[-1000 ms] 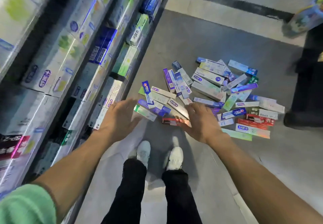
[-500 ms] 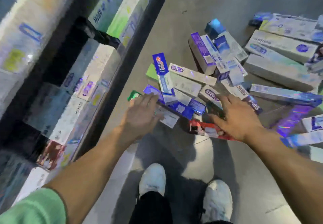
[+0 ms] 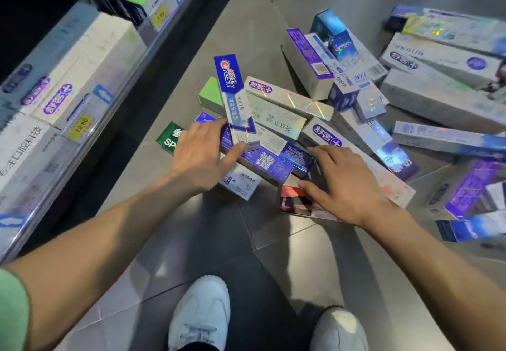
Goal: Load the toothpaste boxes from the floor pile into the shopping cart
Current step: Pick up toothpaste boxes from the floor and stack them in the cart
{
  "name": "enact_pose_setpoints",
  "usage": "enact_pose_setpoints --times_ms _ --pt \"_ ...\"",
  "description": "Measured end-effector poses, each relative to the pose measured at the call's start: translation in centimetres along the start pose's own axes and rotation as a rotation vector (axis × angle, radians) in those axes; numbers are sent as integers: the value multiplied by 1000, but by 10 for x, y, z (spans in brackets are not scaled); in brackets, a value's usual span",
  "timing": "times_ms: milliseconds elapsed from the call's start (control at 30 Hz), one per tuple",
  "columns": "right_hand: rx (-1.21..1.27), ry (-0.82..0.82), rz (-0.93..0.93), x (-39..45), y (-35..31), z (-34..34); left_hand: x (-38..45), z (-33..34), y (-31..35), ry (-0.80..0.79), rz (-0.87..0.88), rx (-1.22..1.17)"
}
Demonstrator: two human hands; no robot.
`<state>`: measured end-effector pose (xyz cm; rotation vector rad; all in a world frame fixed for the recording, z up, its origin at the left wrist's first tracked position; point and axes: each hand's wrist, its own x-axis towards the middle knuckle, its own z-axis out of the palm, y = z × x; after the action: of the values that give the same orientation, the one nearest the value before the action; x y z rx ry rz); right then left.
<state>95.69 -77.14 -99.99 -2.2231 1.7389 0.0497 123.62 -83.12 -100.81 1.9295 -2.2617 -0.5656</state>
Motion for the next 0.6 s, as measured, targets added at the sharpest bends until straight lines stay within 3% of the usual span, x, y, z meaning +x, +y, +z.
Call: enact_pose_setpoints --times_ms 200,333,467,600 --pt "21 -42 34 -19 -1 5 32 -6 30 82 -374 -400" --pt "41 -60 45 -23 -4 14 62 -3 42 63 -501 -417" --pt "10 -110 62 -28 -2 20 68 -1 44 -5 -565 -365" --pt "-8 -207 86 -35 -1 23 56 -4 44 63 -525 -453"
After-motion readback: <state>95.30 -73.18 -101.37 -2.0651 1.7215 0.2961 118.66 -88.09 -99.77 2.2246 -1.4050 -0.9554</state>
